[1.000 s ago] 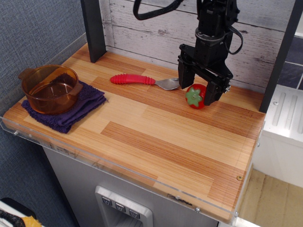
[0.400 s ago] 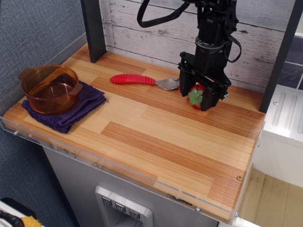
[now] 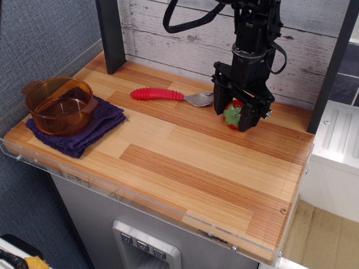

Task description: Move the strawberry to the front edge of the table.

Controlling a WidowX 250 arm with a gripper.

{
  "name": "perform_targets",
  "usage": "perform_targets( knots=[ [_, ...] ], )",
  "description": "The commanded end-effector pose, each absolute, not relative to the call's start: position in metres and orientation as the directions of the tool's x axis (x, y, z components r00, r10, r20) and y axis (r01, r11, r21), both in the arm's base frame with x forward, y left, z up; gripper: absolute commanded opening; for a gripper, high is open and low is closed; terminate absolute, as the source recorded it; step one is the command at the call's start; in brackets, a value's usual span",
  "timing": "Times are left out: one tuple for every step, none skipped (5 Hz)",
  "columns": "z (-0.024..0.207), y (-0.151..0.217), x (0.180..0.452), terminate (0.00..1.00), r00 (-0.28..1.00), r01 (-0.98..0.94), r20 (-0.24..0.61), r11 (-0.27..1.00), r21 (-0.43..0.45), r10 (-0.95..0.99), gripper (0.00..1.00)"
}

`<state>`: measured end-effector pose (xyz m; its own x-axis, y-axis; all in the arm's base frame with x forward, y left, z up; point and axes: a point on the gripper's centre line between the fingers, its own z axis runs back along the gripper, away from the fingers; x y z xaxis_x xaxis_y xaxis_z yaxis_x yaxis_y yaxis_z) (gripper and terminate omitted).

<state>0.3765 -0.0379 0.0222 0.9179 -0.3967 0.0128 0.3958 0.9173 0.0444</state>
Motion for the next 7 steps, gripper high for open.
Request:
perform_targets(
  knots=[
    [0.065, -0.021, 0.352, 0.0, 0.946, 0.309, 0.084, 0.949, 0.067, -0.314, 0.0],
    [0.067, -0.006, 0.328, 0.0, 0.964, 0.25, 0.061, 0.962, 0.108, -0.258, 0.0],
    [0.071, 0.014, 0.295, 0.0, 0.983, 0.166, 0.057, 0.98, 0.108, -0.173, 0.0],
    [0.066, 0.031, 0.262, 0.0, 0.993, 0.091, 0.066, 0.991, 0.095, -0.097, 0.0],
    [0.061, 0.051, 0.24, 0.0, 0.998, 0.004, 0.061, 0.996, 0.09, -0.009, 0.0],
    [0.049, 0.065, 0.229, 0.0, 0.999, -0.027, 0.047, 0.995, 0.096, 0.023, 0.0],
    [0.039, 0.071, 0.227, 0.0, 0.999, -0.033, 0.031, 0.993, 0.109, 0.03, 0.0]
  ],
)
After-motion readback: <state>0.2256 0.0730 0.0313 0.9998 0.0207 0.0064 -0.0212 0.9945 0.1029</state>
